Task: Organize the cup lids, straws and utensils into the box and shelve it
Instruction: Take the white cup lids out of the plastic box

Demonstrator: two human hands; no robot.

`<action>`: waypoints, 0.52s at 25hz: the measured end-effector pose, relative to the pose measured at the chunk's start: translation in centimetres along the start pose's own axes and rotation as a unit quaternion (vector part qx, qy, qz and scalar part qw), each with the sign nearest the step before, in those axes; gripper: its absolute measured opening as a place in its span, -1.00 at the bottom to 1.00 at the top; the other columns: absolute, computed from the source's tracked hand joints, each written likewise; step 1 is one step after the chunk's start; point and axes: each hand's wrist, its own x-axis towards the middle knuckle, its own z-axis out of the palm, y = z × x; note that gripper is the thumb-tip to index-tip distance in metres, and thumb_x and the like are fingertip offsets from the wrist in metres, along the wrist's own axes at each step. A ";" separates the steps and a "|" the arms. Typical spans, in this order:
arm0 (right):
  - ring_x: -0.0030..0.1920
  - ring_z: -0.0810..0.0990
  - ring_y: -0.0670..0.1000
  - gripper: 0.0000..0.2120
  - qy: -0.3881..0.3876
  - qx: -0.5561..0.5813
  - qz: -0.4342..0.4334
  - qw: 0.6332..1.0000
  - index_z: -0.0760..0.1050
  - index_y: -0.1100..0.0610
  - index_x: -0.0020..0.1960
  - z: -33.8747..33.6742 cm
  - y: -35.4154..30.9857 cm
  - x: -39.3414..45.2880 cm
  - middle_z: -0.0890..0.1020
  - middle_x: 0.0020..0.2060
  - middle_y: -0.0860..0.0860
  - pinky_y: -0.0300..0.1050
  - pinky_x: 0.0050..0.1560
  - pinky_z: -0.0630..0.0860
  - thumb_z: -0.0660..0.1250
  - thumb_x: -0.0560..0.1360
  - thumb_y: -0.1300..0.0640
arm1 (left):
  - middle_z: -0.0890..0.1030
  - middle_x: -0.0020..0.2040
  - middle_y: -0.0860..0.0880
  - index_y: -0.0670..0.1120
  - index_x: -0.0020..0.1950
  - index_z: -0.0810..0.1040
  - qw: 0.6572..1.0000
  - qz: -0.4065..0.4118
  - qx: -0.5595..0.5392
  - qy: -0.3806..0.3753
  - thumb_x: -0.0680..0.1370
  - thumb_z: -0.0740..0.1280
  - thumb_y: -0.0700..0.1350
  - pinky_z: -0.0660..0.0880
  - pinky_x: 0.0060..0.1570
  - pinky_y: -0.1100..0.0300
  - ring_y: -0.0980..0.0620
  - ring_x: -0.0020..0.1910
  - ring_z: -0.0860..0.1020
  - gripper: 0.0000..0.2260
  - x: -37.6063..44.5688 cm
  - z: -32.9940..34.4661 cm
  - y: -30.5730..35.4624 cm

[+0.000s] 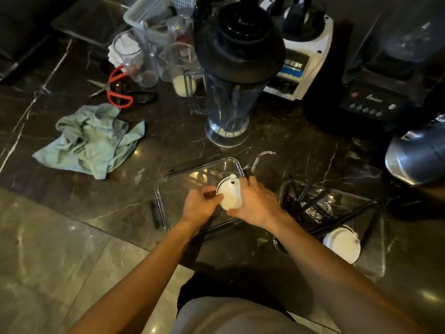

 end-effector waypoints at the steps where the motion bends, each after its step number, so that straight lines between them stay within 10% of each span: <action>1: 0.23 0.54 0.15 -0.09 0.000 0.001 0.001 1.000 0.29 0.09 0.45 0.3 0.1 0.2 0.47 0.24 0.08 0.04 0.02 0.54 0.59 0.28 -0.25 | 0.74 -0.11 -0.01 -0.10 0.08 0.74 1.000 0.004 0.017 0.001 0.55 0.49 -0.16 0.57 0.00 0.11 0.04 -0.10 0.68 -0.88 0.2 -0.1 -0.3; 10: 0.40 0.38 0.17 0.12 -0.001 -0.003 0.002 1.000 0.12 0.13 0.61 -0.7 -0.1 0.0 0.40 0.42 0.11 0.14 0.33 0.39 0.55 0.28 -0.33 | 0.70 0.07 -0.04 -0.08 0.23 0.63 0.993 0.042 0.102 0.045 0.55 0.48 -0.07 0.61 0.07 0.11 0.04 0.02 0.67 -0.73 -0.3 -0.6 0.6; 13: 0.30 0.51 0.13 -0.17 0.099 0.030 -0.009 0.995 0.29 0.10 0.53 -3.8 1.7 -2.4 0.49 0.32 0.10 0.09 0.20 0.51 0.42 0.42 -0.31 | 0.67 0.04 0.06 0.04 0.22 0.58 0.990 0.103 0.080 0.048 0.54 0.47 -0.01 0.59 -0.05 0.26 0.19 -0.05 0.66 -0.74 -1.2 0.4 3.8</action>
